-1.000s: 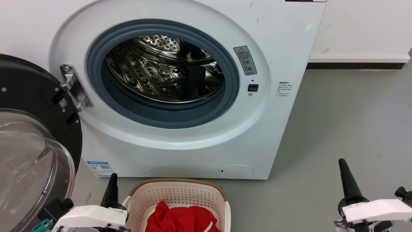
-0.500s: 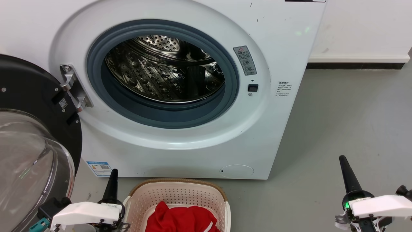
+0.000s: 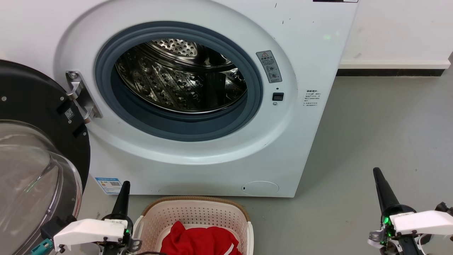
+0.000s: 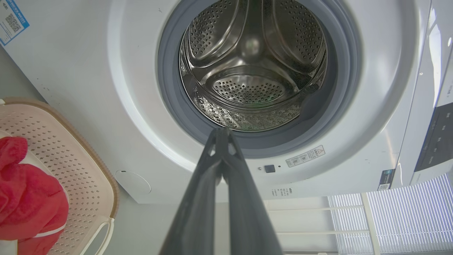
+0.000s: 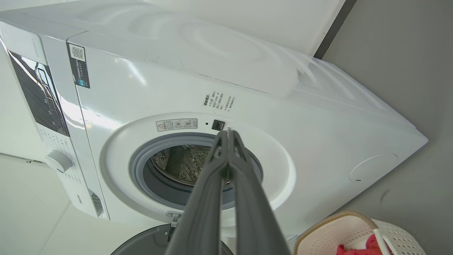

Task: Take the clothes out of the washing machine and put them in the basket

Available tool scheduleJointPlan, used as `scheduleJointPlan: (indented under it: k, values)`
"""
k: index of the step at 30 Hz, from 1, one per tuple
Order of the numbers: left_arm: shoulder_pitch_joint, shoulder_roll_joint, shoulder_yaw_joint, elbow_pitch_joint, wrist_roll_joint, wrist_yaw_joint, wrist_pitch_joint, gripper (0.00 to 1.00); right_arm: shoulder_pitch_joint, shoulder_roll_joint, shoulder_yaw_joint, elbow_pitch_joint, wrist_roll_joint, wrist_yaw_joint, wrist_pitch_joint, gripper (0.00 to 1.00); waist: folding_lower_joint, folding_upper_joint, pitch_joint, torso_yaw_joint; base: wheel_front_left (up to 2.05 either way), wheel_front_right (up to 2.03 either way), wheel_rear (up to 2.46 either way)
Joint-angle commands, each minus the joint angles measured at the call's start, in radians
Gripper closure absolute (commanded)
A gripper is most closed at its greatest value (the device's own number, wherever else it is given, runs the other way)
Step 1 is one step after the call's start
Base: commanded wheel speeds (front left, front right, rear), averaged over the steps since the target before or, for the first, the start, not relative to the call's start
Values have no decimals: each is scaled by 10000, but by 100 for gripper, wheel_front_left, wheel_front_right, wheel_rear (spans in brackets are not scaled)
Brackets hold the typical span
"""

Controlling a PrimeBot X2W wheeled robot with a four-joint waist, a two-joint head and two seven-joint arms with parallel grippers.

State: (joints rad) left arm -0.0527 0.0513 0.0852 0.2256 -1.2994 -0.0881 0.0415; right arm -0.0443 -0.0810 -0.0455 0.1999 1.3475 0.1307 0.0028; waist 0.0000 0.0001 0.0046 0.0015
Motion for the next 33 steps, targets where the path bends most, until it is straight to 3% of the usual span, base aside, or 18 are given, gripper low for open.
scheduleJointPlan:
  k: [1, 33]
  values:
    - [-251, -8, 61, -23, -245, -60, 69, 100, -243, -39, -31, 14, 246, 1, 69, 100, 0, -1, 0, 0, 0, 0, 0]
    - [-589, -18, 288, 180, -2781, -413, 676, 100, -653, 34, -282, 400, 2636, 1, 745, 100, 0, -1, -12, -13, 0, 0, 0]
